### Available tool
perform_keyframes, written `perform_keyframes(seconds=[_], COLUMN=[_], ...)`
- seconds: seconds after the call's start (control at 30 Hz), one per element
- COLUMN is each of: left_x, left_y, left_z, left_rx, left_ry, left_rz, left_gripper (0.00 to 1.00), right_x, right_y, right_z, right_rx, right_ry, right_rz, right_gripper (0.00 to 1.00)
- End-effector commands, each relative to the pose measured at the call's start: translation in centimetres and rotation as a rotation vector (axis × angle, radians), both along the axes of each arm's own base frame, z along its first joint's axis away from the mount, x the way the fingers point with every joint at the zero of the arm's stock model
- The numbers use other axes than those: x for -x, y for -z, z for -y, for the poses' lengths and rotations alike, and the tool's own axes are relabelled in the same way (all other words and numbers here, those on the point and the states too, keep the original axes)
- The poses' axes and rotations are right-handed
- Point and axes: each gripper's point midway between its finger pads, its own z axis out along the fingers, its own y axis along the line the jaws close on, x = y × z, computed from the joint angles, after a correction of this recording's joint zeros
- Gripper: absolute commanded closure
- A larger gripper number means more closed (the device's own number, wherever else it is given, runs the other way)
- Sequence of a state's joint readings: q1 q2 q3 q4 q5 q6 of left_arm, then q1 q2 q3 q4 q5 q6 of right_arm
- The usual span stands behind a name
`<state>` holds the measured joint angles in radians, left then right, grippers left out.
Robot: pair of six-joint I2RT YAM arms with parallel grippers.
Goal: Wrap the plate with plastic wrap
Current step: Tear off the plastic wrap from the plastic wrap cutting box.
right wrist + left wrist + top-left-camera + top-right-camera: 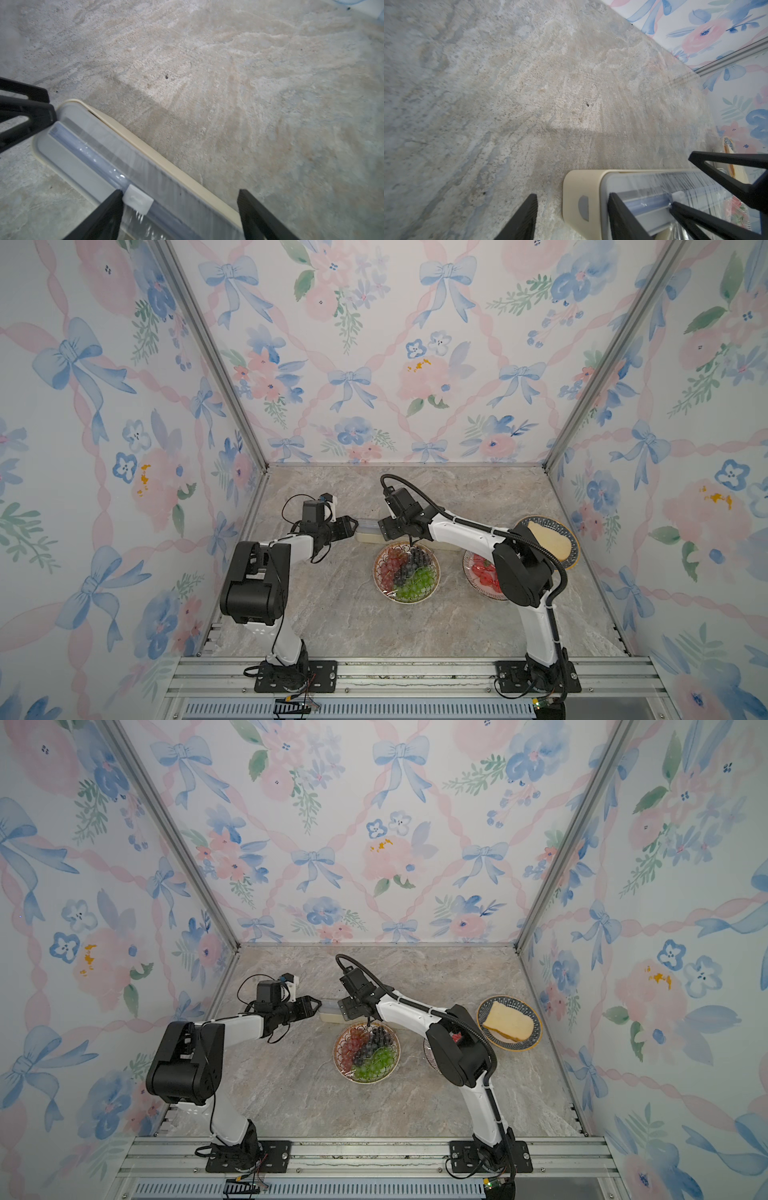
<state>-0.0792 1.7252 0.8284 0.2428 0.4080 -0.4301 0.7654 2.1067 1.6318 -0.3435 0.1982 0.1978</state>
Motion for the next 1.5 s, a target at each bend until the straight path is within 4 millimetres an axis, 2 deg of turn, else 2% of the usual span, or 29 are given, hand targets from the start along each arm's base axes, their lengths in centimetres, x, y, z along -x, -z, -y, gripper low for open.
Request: perform_keyframes(seconds=[0.0, 0.1, 0.23, 0.3, 0.37, 0.47, 0.6, 0.7, 1.47], left_x=[1.4, 1.3, 1.2, 1.2, 1.2, 1.1, 1.1, 1.1, 1.1], left_y=[3.1, 2.9, 2.7, 2.6, 2.6, 2.4, 2.4, 2.5, 2.5], left_z=[-0.9, -0.9, -0.8, -0.7, -0.7, -0.7, -0.7, -0.7, -0.7], left_rx=[-0.055, -0.055, -0.052, -0.051, -0.051, -0.048, -0.049, -0.050, -0.053], left_ry=[-0.031, -0.032, -0.028, -0.027, -0.025, -0.023, -0.024, -0.024, -0.025], left_rz=[-0.104, -0.098, -0.094, -0.091, -0.090, -0.087, -0.086, -0.087, -0.087], left_gripper=[0.44, 0.44, 0.44, 0.44, 0.44, 0.44, 0.44, 0.44, 0.44], right_x=[-1.0, -0.6, -0.2, -0.4, -1.1, -2.1, -2.1, -1.8, -0.6], right_y=[-1.3, -2.3, -4.3, -4.9, -4.5, -2.9, -1.3, -0.8, 0.7], right_z=[2.8, 1.5, -1.2, -1.9, -1.3, -0.1, 0.6, 0.8, 3.4], right_rx=[0.010, -0.066, -0.200, -0.236, -0.194, -0.094, -0.028, -0.013, 0.121], right_ry=[0.072, 0.022, -0.049, -0.055, -0.025, 0.018, 0.026, 0.025, 0.033], right_rz=[0.034, 0.025, 0.017, 0.021, 0.025, 0.016, -0.011, -0.021, -0.047], right_gripper=[0.13, 0.12, 0.03, 0.00, 0.00, 0.09, 0.16, 0.16, 0.18])
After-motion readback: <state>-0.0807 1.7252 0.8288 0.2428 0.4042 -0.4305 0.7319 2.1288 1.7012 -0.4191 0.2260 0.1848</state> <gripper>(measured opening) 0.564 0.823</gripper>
